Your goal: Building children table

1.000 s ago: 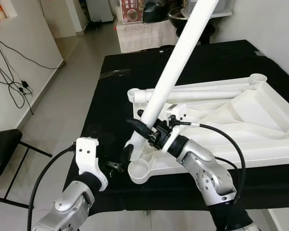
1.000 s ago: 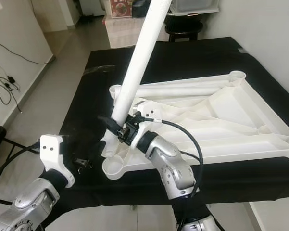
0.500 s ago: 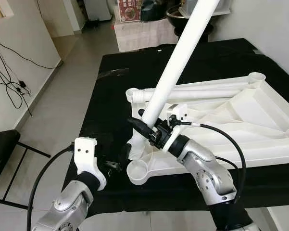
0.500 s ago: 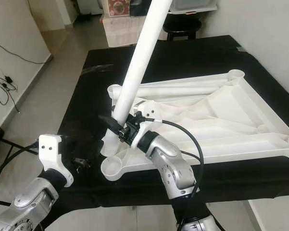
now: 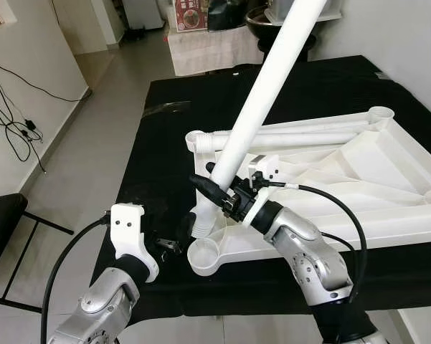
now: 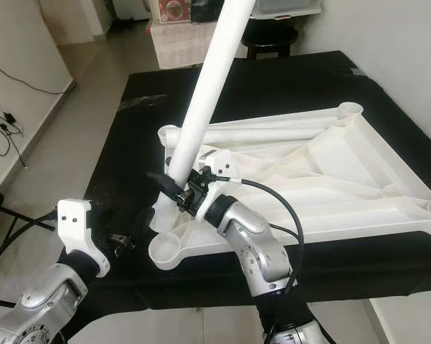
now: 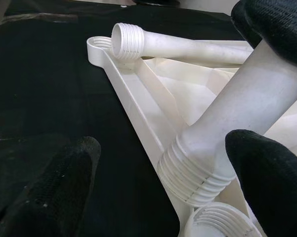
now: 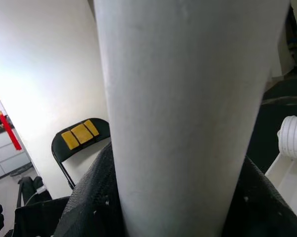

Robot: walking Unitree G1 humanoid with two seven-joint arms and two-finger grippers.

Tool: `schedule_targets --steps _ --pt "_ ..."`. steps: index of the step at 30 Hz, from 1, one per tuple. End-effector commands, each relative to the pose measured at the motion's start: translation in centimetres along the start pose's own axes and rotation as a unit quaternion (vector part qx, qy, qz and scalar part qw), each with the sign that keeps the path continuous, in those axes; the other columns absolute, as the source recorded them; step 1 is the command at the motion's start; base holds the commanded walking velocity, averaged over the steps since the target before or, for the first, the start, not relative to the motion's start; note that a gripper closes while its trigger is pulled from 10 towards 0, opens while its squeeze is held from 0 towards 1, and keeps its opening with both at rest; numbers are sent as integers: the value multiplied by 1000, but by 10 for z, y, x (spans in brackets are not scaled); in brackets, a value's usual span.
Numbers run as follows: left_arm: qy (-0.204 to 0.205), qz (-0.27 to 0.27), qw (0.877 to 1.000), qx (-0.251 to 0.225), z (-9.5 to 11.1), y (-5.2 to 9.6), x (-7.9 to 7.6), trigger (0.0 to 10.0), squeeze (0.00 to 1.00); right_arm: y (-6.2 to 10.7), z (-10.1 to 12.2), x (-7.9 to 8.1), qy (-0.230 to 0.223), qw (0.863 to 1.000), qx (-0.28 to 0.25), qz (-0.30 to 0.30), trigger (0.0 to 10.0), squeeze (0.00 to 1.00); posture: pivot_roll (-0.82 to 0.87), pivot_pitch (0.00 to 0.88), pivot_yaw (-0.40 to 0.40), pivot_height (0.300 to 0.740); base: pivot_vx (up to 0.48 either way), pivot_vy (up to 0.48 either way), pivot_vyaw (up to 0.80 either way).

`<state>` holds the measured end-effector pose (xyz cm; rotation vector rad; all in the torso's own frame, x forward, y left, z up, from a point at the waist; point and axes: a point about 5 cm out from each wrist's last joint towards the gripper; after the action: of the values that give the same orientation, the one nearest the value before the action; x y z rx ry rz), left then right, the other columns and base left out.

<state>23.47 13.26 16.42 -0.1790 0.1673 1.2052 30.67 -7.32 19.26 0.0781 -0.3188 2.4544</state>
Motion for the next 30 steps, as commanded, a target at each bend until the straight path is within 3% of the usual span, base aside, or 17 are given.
schedule_targets --steps 1,30 --pt "2 7 1000 -1 -1 -1 3 10000 0 -1 -10 1 -6 1000 24 1 10000 0 -29 134 64 740 0 0 0" --pt "4 8 1000 -2 0 -2 6 10000 0 -3 -10 2 0 1000 24 6 10000 0 -23 143 63 740 0 0 0"
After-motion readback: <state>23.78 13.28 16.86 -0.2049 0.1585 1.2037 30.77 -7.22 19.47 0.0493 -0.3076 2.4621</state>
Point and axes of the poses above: a point about 5 cm out from each wrist's last joint towards the gripper, its own y axis pointing back from the gripper into the wrist, its own z axis along the axis of the wrist's last joint, x = y × z, and after that the axes turned 1 degree about -y, right-handed
